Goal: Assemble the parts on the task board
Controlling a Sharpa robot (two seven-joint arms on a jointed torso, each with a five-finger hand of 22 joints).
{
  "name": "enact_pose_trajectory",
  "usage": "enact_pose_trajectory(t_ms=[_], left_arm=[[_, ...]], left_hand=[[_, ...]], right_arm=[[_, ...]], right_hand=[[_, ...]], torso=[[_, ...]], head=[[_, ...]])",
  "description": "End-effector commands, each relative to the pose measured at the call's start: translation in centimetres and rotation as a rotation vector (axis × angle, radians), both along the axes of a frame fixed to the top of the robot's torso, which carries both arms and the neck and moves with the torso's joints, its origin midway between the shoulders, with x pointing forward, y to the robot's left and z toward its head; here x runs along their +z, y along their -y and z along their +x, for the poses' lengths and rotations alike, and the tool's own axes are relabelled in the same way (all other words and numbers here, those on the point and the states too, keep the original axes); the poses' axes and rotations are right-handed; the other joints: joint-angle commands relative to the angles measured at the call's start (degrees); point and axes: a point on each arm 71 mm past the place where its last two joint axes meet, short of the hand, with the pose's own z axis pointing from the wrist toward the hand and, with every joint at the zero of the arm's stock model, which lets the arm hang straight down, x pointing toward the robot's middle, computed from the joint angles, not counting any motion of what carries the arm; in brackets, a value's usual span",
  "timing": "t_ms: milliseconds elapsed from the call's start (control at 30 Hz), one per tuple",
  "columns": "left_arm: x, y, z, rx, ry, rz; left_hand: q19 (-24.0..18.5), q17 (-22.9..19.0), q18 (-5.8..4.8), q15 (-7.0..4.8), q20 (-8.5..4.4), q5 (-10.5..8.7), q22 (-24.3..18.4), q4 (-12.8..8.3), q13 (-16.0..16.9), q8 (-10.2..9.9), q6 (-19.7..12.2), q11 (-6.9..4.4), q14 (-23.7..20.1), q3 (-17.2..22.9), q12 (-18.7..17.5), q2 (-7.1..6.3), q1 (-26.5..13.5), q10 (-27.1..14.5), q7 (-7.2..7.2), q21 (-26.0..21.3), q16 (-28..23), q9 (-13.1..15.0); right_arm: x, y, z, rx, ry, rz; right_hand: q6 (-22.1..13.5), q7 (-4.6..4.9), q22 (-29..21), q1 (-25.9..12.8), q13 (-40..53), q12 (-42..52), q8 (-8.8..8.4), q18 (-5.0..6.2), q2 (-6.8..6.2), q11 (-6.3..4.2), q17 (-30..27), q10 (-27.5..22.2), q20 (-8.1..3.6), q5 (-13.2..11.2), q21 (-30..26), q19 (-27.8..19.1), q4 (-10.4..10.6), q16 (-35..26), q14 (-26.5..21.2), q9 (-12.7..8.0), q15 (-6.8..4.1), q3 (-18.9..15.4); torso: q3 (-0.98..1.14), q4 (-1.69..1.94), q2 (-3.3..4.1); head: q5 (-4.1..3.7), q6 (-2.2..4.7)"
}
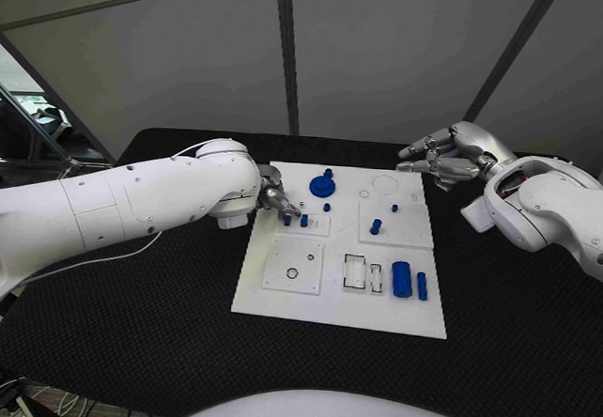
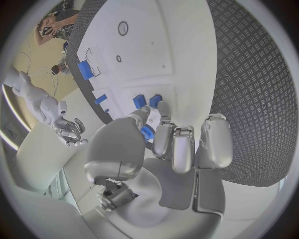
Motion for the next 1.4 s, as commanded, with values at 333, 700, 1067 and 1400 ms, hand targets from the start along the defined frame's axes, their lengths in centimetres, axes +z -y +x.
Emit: enact_pose_trajectory(t_ms=[333, 700, 1067, 1400], left_arm=[[1.1, -0.3, 0.4, 0.029, 0.05, -0.035], [1.5, -0.5, 0.1, 0.011, 0.039, -0.034], [1.4, -0.8, -0.8, -0.019, 0.0, -0.01], [1.0, -0.5, -1.1, -0.032, -0.011, -0.011]], left_hand=[[0.1, 15.0, 0.58, -0.42, -0.21, -0.32, 2.0, 1.4, 11.5, 0.6, 0.1, -0.19, 6.0, -1.0, -0.4, -0.82, 0.2, 1.6, 0.19, 0.0, 0.2, 0.2], [0.1, 15.0, 0.6, -0.43, -0.23, -0.32, 1.9, 2.0, 11.5, 0.5, 0.1, -0.2, 6.0, -1.5, -0.6, -1.07, 0.6, 1.6, 0.18, -0.1, 0.2, 0.3], [-0.1, 14.9, 0.68, -0.38, -0.2, -0.31, 1.6, 3.2, 11.4, 0.2, -0.2, -0.12, 6.0, -2.5, -1.1, -1.78, 1.5, 1.4, 0.28, -0.5, 0.1, 0.0], [-0.1, 14.9, 0.67, -0.35, -0.18, -0.31, 1.6, 3.5, 11.3, 0.0, -0.3, -0.09, 6.0, -2.7, -1.1, -1.81, 1.9, 1.3, 0.32, -0.5, 0.1, -0.1]], right_arm=[[0.2, -0.1, 0.0, 0.005, 0.007, 0.002], [0.2, -0.1, 0.0, 0.004, 0.006, 0.001], [0.1, 0.0, 0.0, 0.003, 0.006, 0.0], [0.1, 0.0, 0.0, 0.003, 0.006, 0.0]], right_hand=[[-0.5, -0.09, -0.1, -0.1, -0.1, -0.1, -0.29, 0.58, 0.29, -0.08, -0.1, 0.2, -0.15, 0.1, -0.3, 0.3, 0.0, -0.3, 0.4, 0.0, 0.1, 0.0], [-0.5, -0.09, -0.1, -0.1, -0.1, -0.1, -0.29, 0.58, 0.29, -0.08, -0.1, 0.2, -0.15, 0.1, -0.3, 0.3, 0.0, -0.3, 0.4, 0.0, 0.1, 0.0], [-0.5, -0.09, 0.0, -0.1, 0.0, 0.0, -0.28, 0.56, 0.3, -0.08, 0.0, 0.2, -0.15, 0.1, -0.2, 0.4, 0.0, -0.2, 0.4, 0.1, 0.1, 0.0], [-0.5, -0.09, 0.0, -0.1, 0.0, 0.0, -0.28, 0.56, 0.3, -0.08, 0.0, 0.2, -0.15, 0.1, -0.2, 0.4, 0.0, -0.2, 0.4, 0.1, 0.1, 0.0]], torso=[[-0.01, -0.02, -0.03], [0.03, 0.02, -0.03], [0.04, 0.06, -0.08], [0.0, -0.04, -0.06]], head=[[-0.07, 0.09], [0.04, 0.08], [0.16, -0.01], [0.33, 0.11]])
